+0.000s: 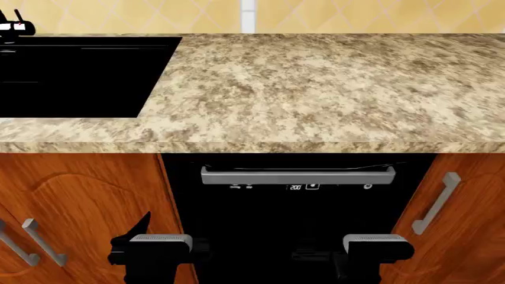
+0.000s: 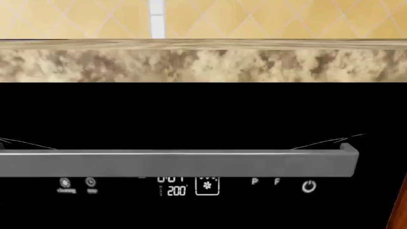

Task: Pick and place the shaker into the drawer. Then close the cabinet.

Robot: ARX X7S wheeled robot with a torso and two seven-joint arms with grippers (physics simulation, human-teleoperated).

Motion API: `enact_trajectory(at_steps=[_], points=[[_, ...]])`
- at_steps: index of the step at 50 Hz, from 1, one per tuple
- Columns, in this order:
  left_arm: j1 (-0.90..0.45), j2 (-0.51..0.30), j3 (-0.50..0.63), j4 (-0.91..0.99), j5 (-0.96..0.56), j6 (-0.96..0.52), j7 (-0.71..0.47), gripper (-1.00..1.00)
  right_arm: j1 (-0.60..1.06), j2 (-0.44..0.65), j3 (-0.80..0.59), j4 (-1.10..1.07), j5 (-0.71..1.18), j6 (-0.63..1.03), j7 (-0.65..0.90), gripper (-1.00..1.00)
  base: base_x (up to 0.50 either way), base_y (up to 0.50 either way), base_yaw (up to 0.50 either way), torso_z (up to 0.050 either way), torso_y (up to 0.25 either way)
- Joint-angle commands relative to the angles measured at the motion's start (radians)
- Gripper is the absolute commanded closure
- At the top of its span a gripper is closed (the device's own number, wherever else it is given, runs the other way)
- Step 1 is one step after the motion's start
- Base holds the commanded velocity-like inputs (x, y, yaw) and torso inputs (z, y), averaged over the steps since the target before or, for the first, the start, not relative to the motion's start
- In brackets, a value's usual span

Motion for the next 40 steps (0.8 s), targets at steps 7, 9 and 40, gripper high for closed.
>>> enact_trajectory(at_steps=[7,9,40], points=[[0.019,-0.039,0.068,0.007,0.019,0.089,-0.056,-1.00,0.005,0.041,-0.044,0.012,0.045,0.003,0.029,-1.00,0.00,0.38,0.00,0.000,0.000],[0.024,-0.047,0.077,0.009,0.018,0.103,-0.058,-1.00,0.005,0.046,-0.053,0.012,0.046,0.006,0.032,-1.00,0.00,0.50,0.00,0.000,0.000],[0.019,-0.089,0.107,0.047,-0.102,0.024,-0.070,-1.00,0.007,0.087,-0.100,-0.005,0.085,0.038,0.079,-1.00,0.00,0.49,0.00,0.000,0.000]])
